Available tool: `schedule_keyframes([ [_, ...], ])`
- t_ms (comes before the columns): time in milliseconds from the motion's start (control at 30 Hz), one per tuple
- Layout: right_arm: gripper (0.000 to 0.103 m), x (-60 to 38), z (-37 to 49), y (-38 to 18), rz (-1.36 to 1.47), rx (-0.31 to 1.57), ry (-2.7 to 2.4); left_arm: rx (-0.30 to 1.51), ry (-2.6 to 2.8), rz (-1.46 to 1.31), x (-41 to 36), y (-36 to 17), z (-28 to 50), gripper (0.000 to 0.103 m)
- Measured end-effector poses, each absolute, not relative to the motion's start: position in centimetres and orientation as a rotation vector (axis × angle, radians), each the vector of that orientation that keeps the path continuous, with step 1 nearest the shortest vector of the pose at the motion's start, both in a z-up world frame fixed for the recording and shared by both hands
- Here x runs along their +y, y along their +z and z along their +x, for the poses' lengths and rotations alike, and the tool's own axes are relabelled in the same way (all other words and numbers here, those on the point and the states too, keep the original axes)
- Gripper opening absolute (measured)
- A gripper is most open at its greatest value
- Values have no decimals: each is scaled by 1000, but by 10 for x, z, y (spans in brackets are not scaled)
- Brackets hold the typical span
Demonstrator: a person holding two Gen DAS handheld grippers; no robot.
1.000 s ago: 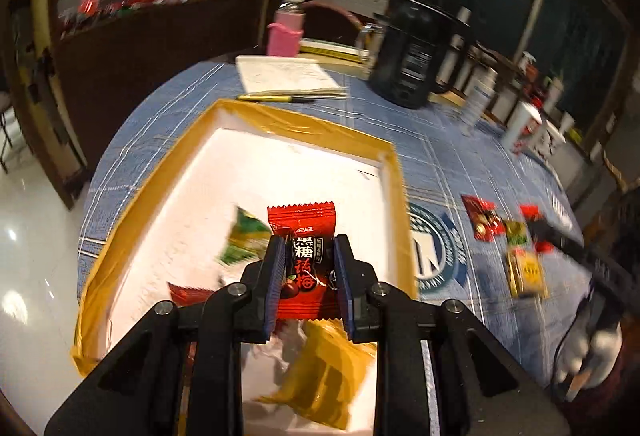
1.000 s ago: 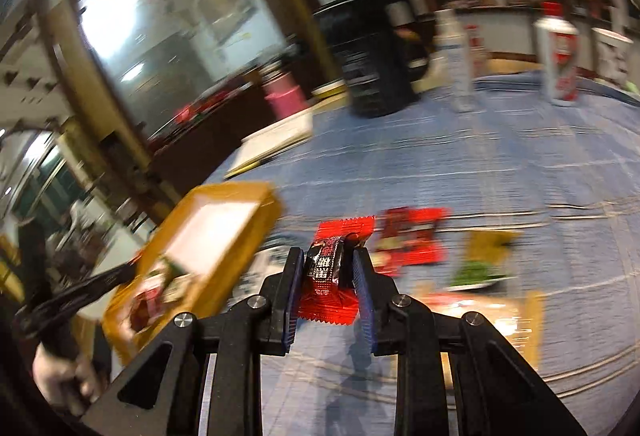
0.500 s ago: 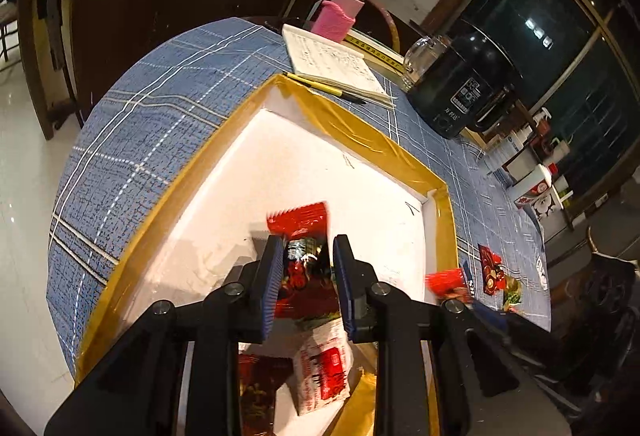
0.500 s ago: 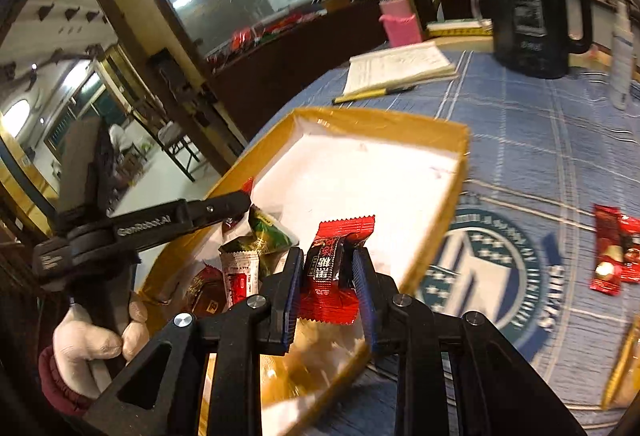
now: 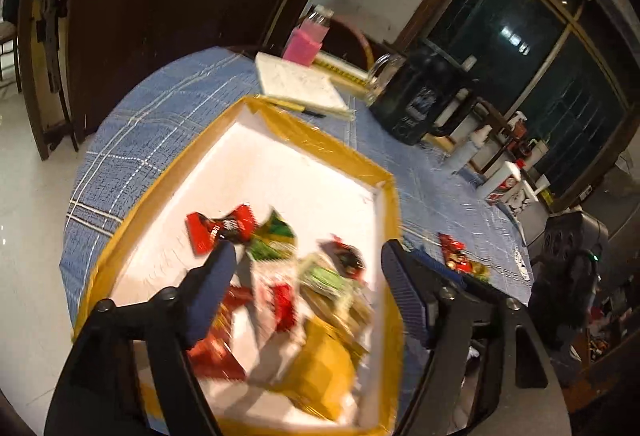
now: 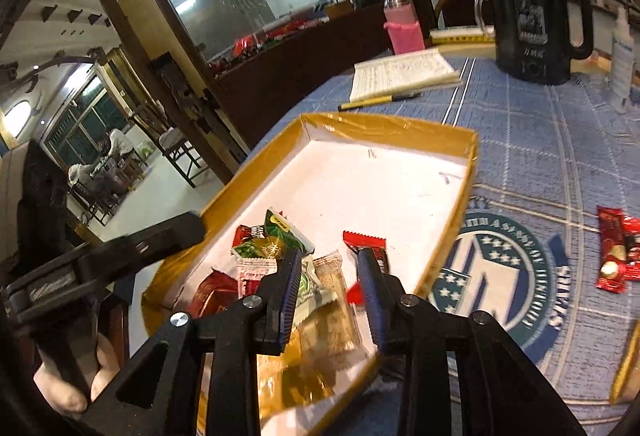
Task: Organize snacks
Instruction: 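Carry both red candies over the tray and open both tools, then move both open tools back toward the remaining snacks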
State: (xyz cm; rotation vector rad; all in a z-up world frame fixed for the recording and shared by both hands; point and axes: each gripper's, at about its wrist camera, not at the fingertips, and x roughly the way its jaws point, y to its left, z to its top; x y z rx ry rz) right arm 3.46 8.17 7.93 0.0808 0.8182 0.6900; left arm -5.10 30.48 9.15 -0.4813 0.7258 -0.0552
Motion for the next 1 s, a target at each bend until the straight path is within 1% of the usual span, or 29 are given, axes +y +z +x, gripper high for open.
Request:
schedule_keyframes([
  [100, 33, 59, 11, 98, 17, 648, 614, 692, -88, -460, 284, 102, -72, 75],
  [167, 36, 38, -1, 106, 61, 554, 590, 679, -102, -460, 273, 107, -84, 75],
  [200, 38, 27, -5, 108, 91, 527, 580, 672, -108, -462, 268, 109, -90, 75],
  [300, 38, -12, -13, 120, 191, 475, 544, 635, -102, -458, 256, 117, -109, 75],
  [367, 38, -34, -13, 126, 240, 466, 528, 611, -113, -471, 251, 121, -121, 75],
  [400, 40, -49, -13, 130, 285, 469, 524, 603, -120, -482, 249, 122, -126, 75],
  [467, 40, -75, -9, 135, 397, 491, 555, 587, -133, -506, 246, 126, -136, 75],
  [567, 40, -117, -6, 132, 606, 525, 601, 556, -136, -515, 238, 131, -152, 75],
  [667, 40, -146, -7, 127, 716, 549, 603, 535, -140, -494, 225, 137, -166, 75],
  [933, 40, -198, -29, 118, 654, 607, 542, 563, -233, -446, 195, 135, -180, 75],
  [1000, 40, -209, -40, 124, 580, 595, 497, 569, -252, -430, 189, 135, -183, 75],
])
